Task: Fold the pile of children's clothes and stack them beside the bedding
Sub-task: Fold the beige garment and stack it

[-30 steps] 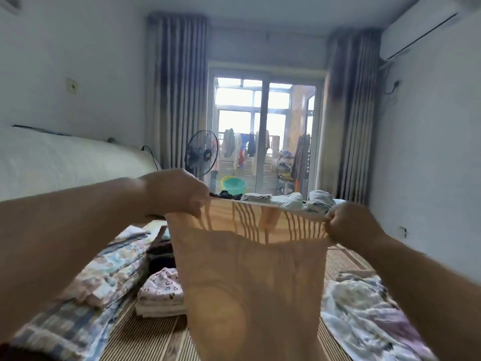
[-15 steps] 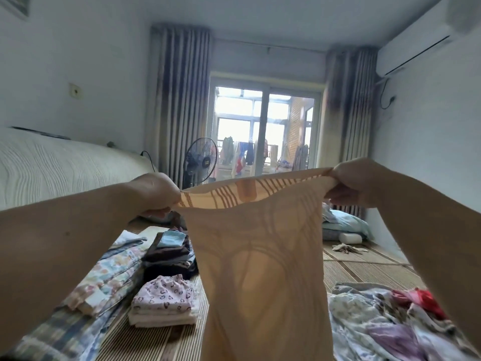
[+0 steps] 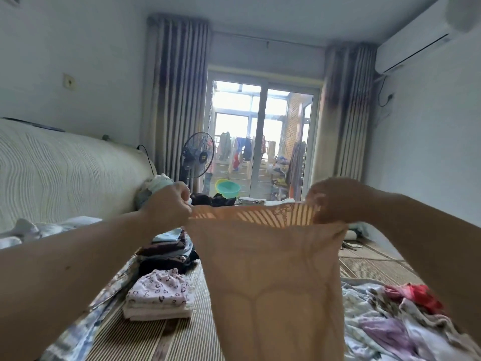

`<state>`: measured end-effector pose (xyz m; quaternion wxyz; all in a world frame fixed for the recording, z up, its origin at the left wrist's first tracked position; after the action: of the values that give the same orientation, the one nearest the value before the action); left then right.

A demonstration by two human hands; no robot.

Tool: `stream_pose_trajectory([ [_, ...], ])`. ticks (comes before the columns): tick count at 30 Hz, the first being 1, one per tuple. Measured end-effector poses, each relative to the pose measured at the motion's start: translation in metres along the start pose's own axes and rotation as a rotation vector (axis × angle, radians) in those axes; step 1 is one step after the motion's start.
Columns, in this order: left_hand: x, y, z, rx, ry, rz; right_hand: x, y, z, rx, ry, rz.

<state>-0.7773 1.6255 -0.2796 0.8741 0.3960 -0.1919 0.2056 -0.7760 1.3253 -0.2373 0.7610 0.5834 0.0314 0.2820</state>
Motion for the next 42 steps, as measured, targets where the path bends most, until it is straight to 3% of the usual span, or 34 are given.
stream_pose_trajectory([
  [2,0.000,0.004,0.002,-0.143,-0.071,-0.046,-0.011,-0.018,0.020,0.029,-0.101,-0.076],
  [4,-0.005,0.001,0.009,-0.234,-0.120,-0.157,-0.027,-0.035,0.043,0.236,-0.265,-0.104],
  [6,-0.010,-0.011,0.015,-0.143,-0.163,-0.294,-0.039,-0.046,0.057,0.459,-0.407,-0.068],
  [9,-0.022,-0.039,0.013,0.092,-0.152,-0.527,-0.044,-0.049,0.065,0.814,-0.540,0.147],
  [13,-0.016,-0.016,0.018,0.389,-0.287,-0.265,-0.040,-0.047,0.059,1.379,-0.576,0.329],
  [20,-0.005,0.009,0.001,0.411,-0.305,-0.210,-0.042,-0.011,0.063,1.459,-0.450,0.486],
  [26,0.012,0.035,-0.017,-0.064,-0.127,-0.135,-0.043,0.006,0.051,1.442,-0.217,0.431],
  [30,0.018,0.044,-0.029,-0.369,-0.017,-0.116,-0.045,0.006,0.037,1.593,-0.090,0.349],
  [32,0.022,0.044,-0.033,-0.422,0.026,-0.122,-0.043,0.001,0.033,1.444,-0.074,0.281],
  [34,0.022,0.043,-0.034,-0.433,0.051,-0.129,-0.042,0.000,0.030,1.121,-0.061,0.249],
  [38,0.023,0.045,-0.037,-0.450,0.071,-0.094,-0.037,-0.022,0.012,0.864,0.011,0.077],
  [40,0.022,0.045,-0.039,-0.412,0.073,-0.092,-0.036,-0.032,0.006,0.452,0.046,0.003],
  [42,0.021,0.046,-0.042,-0.347,0.069,-0.082,-0.034,-0.034,0.004,0.198,0.051,0.062],
])
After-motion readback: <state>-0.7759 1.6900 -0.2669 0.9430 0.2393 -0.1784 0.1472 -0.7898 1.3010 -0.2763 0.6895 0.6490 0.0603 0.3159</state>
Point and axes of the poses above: each hand's wrist, its own x-axis towards the middle knuckle, its own y-axis out of the back of the hand, z = x × y, the point moved 9 cm from there along x, towards the middle knuckle, and after that the axes turned 9 degrees about y, right-handed, at the moved point
